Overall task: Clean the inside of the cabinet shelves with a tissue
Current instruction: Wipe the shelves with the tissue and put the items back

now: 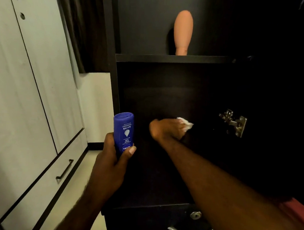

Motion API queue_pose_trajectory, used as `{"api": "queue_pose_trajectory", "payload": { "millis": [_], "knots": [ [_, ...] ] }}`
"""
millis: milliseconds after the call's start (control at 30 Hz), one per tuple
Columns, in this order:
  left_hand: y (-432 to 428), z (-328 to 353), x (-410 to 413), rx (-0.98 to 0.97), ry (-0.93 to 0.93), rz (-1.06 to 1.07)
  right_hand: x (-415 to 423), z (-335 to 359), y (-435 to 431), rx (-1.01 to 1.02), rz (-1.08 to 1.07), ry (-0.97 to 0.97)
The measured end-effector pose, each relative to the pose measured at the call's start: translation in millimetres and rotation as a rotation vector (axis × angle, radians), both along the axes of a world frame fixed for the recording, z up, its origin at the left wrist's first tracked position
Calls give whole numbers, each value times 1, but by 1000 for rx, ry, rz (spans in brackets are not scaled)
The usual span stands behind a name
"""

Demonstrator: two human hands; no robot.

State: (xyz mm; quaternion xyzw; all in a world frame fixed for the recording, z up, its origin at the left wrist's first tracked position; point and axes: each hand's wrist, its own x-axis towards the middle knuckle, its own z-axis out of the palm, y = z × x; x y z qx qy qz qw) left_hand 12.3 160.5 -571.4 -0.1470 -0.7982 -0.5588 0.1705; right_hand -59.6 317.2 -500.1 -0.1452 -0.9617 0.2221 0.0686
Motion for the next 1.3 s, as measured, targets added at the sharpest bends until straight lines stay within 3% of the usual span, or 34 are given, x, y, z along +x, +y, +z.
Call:
{"api": "queue_pose_trajectory", "payload": {
  "millis": [200,300,400,533,700,833,900,1033,1133,1300],
  "knots": [
    [2,1,1,15,-8,18,-24,-37,-35,282,261,7],
    [3,2,2,16,-4,35,-25,-38,-40,143,468,48],
    [3,3,3,17,-6,30,-27,-37,-35,165,571,14],
    [3,3,4,8,-10,31,-23,-26,-24,280,466,47],
    [0,2,2,-8,-6,21,-22,-17,9,261,9,117],
    [-1,2,1,-47,1,17,-15,-21,66,223,-209,-176],
    [-1,2,-1,-87,10,20,-10,-23,80,227,-187,-212],
    [2,18,-1,-288,37,-86,14,-22,77,406,-56,61],
    [14,35,-9,-507,54,-137,29,-27,61,491,114,79],
    [56,64,-33,-511,133,-151,46,-11,79,628,159,122]
  ]
}}
